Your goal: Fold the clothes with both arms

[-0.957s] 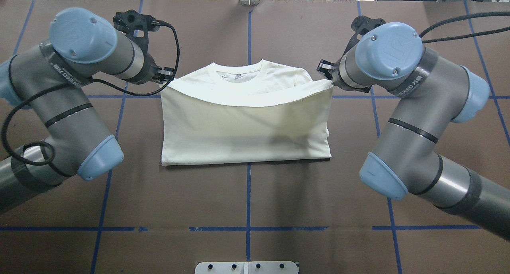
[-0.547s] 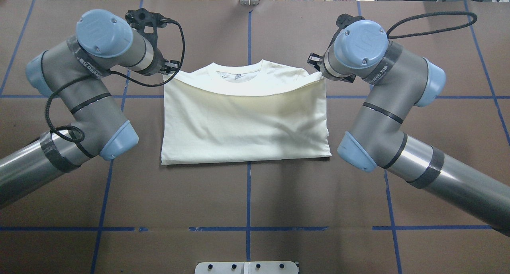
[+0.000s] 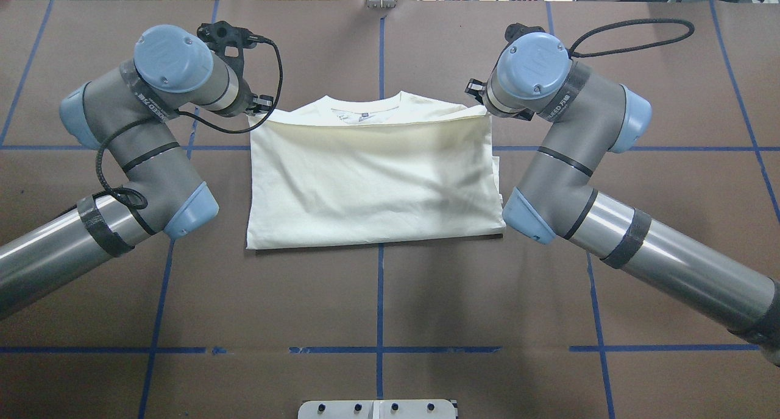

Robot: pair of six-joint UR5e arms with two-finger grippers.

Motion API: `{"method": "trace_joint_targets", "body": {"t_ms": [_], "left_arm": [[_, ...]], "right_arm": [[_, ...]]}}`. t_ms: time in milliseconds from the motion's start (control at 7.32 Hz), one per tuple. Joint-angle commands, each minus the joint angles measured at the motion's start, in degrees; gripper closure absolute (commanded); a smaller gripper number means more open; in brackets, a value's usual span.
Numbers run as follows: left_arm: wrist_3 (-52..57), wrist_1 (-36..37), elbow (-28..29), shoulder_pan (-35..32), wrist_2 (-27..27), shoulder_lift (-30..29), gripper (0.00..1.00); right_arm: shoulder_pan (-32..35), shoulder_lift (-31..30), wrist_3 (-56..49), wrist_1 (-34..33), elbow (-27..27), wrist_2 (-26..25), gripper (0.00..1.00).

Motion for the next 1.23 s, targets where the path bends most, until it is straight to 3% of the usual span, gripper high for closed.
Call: {"method": "trace_joint_targets", "body": {"t_ms": [0,273,547,683,820,957,1093], "left_arm": [[3.1,-4.0,-2.6,-0.1,-0.6,1.5,0.00],[6.0,-4.6,-11.4,0.0,-5.4,7.5,0.00],[4.7,-5.7,-19.8,3.8,-5.8,17.2,0.00],[-0.8,-11.2,-20.0,6.9,-4.9,20.9,0.01],[-6.5,-18.2,-19.5,9.8,-1.1,24.0,0.16],[-10.6,-19.9,-18.5,11.9,0.1,24.5,0.27],[-12.9,-20.0,-18.3,13.0,0.5,24.2,0.29]], "right_arm": [[0.1,-0.5,-11.1,0.3,2.2,1.2,0.00],[4.9,-4.3,-20.6,0.3,7.7,11.8,0.00],[4.8,-4.6,-21.1,0.4,8.5,11.8,0.00],[4.7,-4.6,-21.1,0.5,8.5,11.8,0.00],[4.7,-4.5,-21.0,0.5,8.6,11.8,0.00],[4.7,-4.5,-21.0,0.5,8.6,11.8,0.00],[4.7,-4.5,-21.1,0.5,8.6,11.8,0.00]]}}
